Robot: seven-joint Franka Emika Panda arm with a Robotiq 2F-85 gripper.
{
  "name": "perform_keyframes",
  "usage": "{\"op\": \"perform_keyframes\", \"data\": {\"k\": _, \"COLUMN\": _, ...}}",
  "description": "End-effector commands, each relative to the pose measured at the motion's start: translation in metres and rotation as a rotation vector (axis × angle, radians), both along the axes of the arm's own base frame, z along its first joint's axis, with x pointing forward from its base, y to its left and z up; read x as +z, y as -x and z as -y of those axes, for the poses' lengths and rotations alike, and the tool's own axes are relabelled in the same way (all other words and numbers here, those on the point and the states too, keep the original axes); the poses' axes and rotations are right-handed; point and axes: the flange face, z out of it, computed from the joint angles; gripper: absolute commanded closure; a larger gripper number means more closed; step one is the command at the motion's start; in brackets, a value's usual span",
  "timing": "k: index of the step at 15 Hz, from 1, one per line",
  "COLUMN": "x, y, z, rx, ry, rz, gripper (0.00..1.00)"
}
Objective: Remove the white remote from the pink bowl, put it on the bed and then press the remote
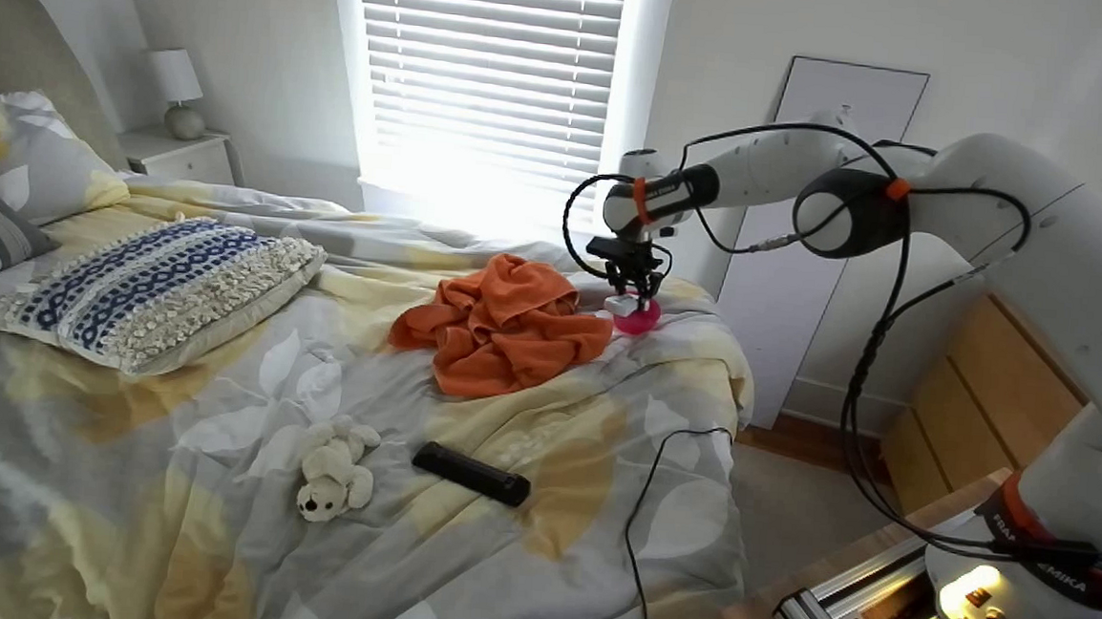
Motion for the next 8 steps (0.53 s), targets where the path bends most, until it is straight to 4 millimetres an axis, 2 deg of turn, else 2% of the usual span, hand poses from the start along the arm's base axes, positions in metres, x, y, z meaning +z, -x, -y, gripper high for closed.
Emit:
{"op": "perform_keyframes", "data": {"k": 1, "x": 0.014, "y": 0.009, "z": -0.012, "rx": -0.091, "ry": 0.068, "rz": -0.023, "gripper": 0.73}}
{"op": "perform_keyframes", "data": {"k": 4, "x": 0.025, "y": 0.016, "z": -0.015, "rx": -0.138, "ry": 0.088, "rz": -0.003, "gripper": 0.73}}
{"op": "perform_keyframes", "data": {"k": 8, "x": 0.027, "y": 0.04, "z": -0.019, "rx": -0.128, "ry": 0.069, "rz": -0.015, "gripper": 0.73}}
